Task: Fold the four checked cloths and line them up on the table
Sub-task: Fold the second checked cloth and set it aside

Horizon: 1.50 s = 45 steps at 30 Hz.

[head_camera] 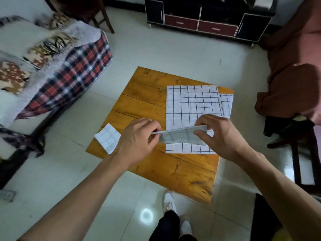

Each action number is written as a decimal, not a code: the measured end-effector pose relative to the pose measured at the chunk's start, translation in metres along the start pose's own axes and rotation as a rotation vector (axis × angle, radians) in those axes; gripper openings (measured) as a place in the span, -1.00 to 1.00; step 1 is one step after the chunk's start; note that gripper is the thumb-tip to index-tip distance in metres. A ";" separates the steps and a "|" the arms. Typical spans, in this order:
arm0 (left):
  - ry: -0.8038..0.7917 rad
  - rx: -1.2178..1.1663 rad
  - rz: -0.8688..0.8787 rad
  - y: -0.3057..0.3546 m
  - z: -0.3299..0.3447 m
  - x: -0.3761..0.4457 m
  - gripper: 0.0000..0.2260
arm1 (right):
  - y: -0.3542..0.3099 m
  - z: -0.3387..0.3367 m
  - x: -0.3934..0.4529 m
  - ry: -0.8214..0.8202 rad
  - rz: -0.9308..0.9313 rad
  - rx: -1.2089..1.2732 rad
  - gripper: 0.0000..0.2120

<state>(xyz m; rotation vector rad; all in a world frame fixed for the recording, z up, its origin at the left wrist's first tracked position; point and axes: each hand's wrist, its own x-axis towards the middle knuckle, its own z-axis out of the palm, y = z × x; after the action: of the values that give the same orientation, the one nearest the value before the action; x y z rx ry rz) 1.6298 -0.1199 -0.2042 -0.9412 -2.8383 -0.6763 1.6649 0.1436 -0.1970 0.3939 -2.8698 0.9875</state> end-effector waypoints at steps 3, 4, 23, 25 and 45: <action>-0.027 0.003 -0.055 0.022 -0.043 -0.036 -0.90 | -0.039 -0.017 -0.021 0.045 -0.027 0.061 -0.95; -0.032 0.003 -0.097 0.030 -0.057 -0.052 -0.88 | -0.053 -0.021 -0.029 0.036 -0.035 0.095 -0.94; 0.193 -0.207 -0.228 -0.049 -0.222 -0.172 -0.88 | -0.258 0.023 0.002 0.022 -0.069 -0.002 -0.91; 0.189 -0.221 -0.203 -0.071 -0.241 -0.179 -0.89 | -0.280 0.038 0.012 0.064 -0.069 0.000 -0.91; 0.121 -0.211 -0.175 -0.230 -0.253 -0.075 -0.81 | -0.268 0.102 0.167 0.049 0.022 -0.017 -0.95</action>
<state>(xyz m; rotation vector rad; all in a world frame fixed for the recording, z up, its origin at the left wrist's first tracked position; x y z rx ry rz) 1.5398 -0.4350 -0.0810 -0.6537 -2.8038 -1.0313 1.5757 -0.1584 -0.0924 0.3328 -2.8426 0.9610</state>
